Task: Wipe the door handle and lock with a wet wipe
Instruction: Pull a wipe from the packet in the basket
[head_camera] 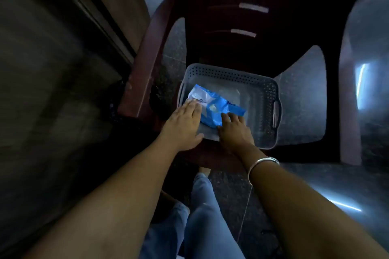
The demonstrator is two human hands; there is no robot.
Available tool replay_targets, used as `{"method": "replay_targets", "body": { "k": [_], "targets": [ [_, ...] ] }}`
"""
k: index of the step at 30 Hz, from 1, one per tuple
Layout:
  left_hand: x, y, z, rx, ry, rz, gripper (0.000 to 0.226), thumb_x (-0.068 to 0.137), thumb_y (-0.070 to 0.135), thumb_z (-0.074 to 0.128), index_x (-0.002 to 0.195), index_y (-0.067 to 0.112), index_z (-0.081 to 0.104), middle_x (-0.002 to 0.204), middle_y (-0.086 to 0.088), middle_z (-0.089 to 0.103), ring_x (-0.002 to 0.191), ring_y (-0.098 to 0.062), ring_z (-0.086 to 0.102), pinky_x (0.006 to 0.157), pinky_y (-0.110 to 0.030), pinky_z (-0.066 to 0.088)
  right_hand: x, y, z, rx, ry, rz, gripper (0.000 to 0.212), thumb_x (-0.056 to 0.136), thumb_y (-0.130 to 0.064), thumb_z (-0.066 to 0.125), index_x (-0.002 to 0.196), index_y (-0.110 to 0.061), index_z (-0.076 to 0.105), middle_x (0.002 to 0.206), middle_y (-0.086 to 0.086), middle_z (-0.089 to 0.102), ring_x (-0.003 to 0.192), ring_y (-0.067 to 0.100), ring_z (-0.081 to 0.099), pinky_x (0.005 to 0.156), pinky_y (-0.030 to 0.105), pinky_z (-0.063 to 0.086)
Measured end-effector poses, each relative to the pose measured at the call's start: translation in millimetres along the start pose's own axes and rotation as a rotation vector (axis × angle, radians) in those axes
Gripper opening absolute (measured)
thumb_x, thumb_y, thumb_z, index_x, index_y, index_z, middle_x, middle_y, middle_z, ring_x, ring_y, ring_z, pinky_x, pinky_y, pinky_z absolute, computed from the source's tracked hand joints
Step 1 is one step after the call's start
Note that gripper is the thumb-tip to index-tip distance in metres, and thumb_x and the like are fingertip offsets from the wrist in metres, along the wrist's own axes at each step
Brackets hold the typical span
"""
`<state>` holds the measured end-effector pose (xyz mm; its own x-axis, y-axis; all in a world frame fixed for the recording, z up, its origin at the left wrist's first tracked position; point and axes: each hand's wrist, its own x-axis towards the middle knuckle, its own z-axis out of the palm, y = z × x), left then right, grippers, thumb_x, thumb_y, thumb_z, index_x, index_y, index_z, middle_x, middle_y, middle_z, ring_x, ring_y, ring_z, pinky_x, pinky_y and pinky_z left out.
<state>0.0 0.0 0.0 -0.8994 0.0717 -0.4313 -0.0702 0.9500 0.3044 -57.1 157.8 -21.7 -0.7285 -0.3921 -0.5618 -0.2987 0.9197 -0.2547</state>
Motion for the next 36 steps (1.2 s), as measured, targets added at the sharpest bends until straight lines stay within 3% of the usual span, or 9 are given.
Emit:
{"method": "replay_targets", "body": {
  "k": [5, 11, 14, 19, 23, 27, 36],
  "targets": [
    [40.8, -13.5, 28.3, -0.017, -0.043, -0.036, 0.082, 0.082, 0.038, 0.056, 0.143, 0.008, 0.011, 0.154, -0.018, 0.01, 0.144, -0.032, 0.007, 0.117, -0.043, 0.018, 44.3, 15.1, 18.2, 0.012, -0.013, 0.033, 0.044, 0.098, -0.029, 0.039, 0.142, -0.027, 0.034, 0.139, 0.015, 0.034, 0.126, 0.034, 0.03, 0.098, 0.047, 0.038],
    [71.7, -24.1, 47.0, -0.016, -0.153, -0.035, 0.068, 0.086, 0.035, 0.05, 0.144, 0.033, 0.014, 0.156, -0.013, -0.004, 0.143, -0.034, -0.004, 0.115, -0.048, 0.014, 75.3, 16.6, 31.7, -0.053, -0.057, -0.019, 0.045, 0.095, -0.027, 0.042, 0.138, -0.038, 0.038, 0.137, 0.013, 0.032, 0.128, 0.036, 0.027, 0.1, 0.05, 0.037],
    [78.8, -25.3, 56.9, -0.016, -0.181, -0.053, 0.067, 0.085, 0.037, 0.051, 0.143, 0.03, 0.018, 0.156, -0.013, -0.006, 0.143, -0.034, -0.008, 0.117, -0.049, 0.01, 82.4, 19.5, 35.1, -0.075, -0.042, -0.023, 0.039, 0.095, -0.029, 0.043, 0.134, -0.033, 0.043, 0.133, 0.014, 0.036, 0.126, 0.036, 0.03, 0.099, 0.05, 0.039],
    [81.4, -22.4, 66.1, 0.002, -0.149, -0.086, 0.076, 0.085, 0.036, 0.052, 0.145, 0.025, 0.006, 0.155, -0.013, -0.011, 0.143, -0.034, -0.01, 0.116, -0.048, 0.007, 89.0, 28.7, 41.8, -0.057, 0.058, -0.038, 0.032, 0.094, -0.025, 0.049, 0.125, -0.019, 0.056, 0.123, 0.012, 0.049, 0.12, 0.032, 0.04, 0.096, 0.042, 0.045],
    [84.6, -19.9, 67.3, -0.019, -0.127, -0.105, 0.079, 0.085, 0.035, 0.054, 0.145, 0.026, 0.003, 0.155, -0.014, -0.012, 0.143, -0.035, -0.011, 0.115, -0.049, 0.007, 90.9, 25.7, 38.9, 0.139, 0.183, 0.049, 0.026, 0.095, -0.024, 0.048, 0.112, -0.014, 0.065, 0.114, 0.012, 0.055, 0.104, 0.029, 0.054, 0.083, 0.036, 0.05],
    [85.1, -16.7, 71.8, -0.006, -0.129, -0.119, 0.083, 0.084, 0.039, 0.055, 0.145, 0.024, 0.0, 0.155, -0.016, -0.011, 0.143, -0.036, -0.01, 0.116, -0.05, 0.01, 91.5, 13.2, 36.1, 0.208, 0.247, 0.121, 0.03, 0.095, -0.033, 0.049, 0.105, -0.014, 0.069, 0.112, 0.01, 0.056, 0.097, 0.028, 0.057, 0.075, 0.034, 0.048],
    [80.1, -20.7, 78.1, -0.031, -0.092, -0.12, 0.092, 0.078, 0.04, 0.062, 0.144, 0.019, 0.002, 0.156, -0.012, -0.004, 0.144, -0.033, -0.007, 0.116, -0.049, 0.014, 101.9, 7.5, 42.8, 0.296, 0.332, 0.1, 0.025, 0.093, -0.026, 0.053, 0.094, -0.007, 0.07, 0.105, 0.009, 0.06, 0.089, 0.026, 0.059, 0.065, 0.027, 0.04]
  ]
}}
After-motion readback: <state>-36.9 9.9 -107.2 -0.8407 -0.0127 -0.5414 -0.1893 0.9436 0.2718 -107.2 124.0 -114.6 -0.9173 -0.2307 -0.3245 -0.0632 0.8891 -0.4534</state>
